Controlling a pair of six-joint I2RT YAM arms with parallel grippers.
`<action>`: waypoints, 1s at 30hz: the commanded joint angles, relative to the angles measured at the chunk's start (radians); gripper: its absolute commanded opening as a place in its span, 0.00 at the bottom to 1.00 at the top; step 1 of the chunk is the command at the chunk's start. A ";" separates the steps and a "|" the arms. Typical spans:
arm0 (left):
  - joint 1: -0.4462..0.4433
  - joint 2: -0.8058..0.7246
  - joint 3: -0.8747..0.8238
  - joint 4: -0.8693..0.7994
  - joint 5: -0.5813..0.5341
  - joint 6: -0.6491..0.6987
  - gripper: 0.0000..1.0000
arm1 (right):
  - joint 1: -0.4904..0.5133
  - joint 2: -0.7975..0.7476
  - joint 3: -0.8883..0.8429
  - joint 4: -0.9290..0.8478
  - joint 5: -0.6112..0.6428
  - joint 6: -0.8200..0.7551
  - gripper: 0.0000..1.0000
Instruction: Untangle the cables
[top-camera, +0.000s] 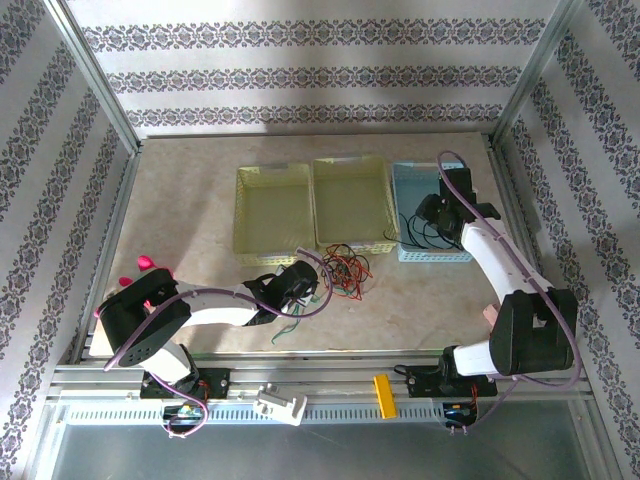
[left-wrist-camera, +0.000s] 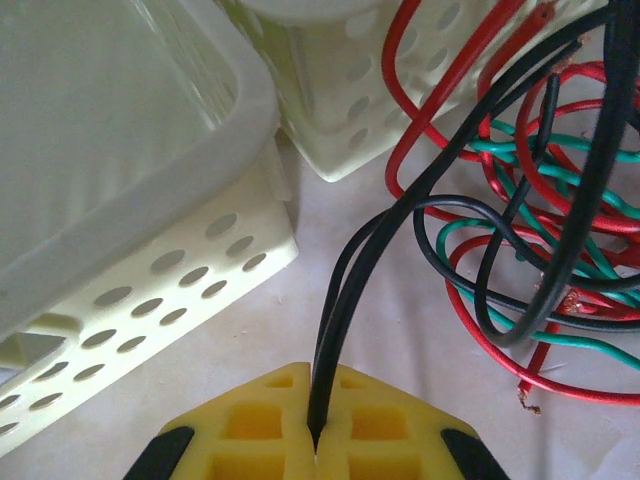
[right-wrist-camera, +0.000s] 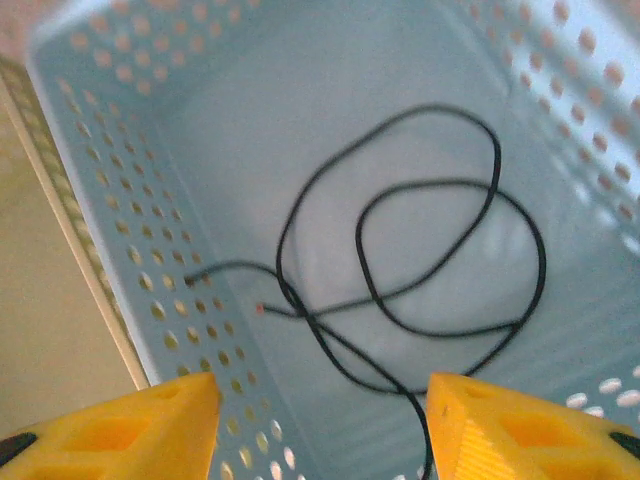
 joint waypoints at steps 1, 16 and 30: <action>0.004 0.013 0.027 -0.003 0.005 -0.005 0.00 | 0.018 0.005 -0.016 -0.104 -0.023 -0.060 0.58; 0.004 0.011 0.024 -0.006 0.002 -0.001 0.00 | 0.089 0.056 0.076 -0.264 -0.145 -0.327 0.54; 0.004 0.032 0.048 -0.012 0.014 -0.010 0.00 | 0.197 0.127 0.151 -0.301 -0.086 -0.431 0.54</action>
